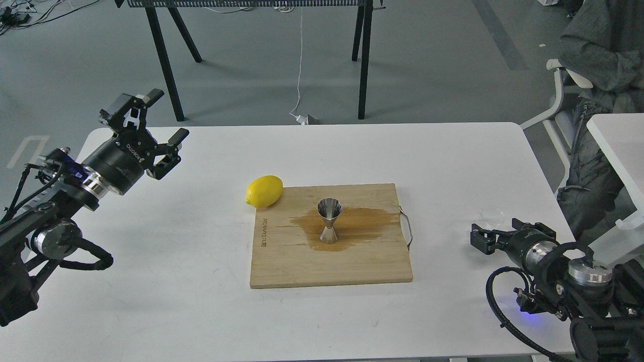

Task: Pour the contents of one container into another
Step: 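Move the right gripper down to the small clear glass cup and grasp it, then lift the clear cup with the right gripper and bring it above the jigger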

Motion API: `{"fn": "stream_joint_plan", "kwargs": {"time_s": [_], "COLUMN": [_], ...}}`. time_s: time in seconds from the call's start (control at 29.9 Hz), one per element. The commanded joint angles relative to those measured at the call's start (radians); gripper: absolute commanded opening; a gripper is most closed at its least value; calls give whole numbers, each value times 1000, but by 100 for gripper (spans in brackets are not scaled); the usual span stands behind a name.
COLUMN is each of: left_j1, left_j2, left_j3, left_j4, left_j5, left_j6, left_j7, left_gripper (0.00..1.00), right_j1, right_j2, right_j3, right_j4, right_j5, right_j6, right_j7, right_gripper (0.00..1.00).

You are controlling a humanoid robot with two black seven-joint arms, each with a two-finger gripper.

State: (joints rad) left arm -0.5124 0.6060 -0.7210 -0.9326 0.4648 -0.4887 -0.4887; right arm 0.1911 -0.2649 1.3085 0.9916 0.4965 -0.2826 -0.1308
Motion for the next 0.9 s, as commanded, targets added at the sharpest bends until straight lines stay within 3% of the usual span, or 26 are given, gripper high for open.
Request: {"fn": "stream_joint_plan", "kwargs": {"time_s": [0.0, 0.3, 0.47, 0.87], "left_j1": [3, 5, 6, 12], "left_j2": [1, 1, 1, 0], "left_j3": [0, 0, -1, -1], "left_j4": [0, 1, 11, 12], "left_j5": [0, 0, -2, 0], "left_j6": [0, 0, 0, 0], "left_j7": [0, 0, 0, 0], "left_gripper": [96, 97, 97, 97], "right_j1": [16, 31, 31, 33], "right_j2": [3, 6, 12, 12], "right_j3": [-8, -23, -23, -52], "right_j4": [-11, -22, -21, -11], "right_j5": [-13, -15, -23, -23], "right_j6": [0, 2, 2, 3], "right_j7": [-1, -1, -1, -1], "right_gripper": [96, 82, 67, 55]}}
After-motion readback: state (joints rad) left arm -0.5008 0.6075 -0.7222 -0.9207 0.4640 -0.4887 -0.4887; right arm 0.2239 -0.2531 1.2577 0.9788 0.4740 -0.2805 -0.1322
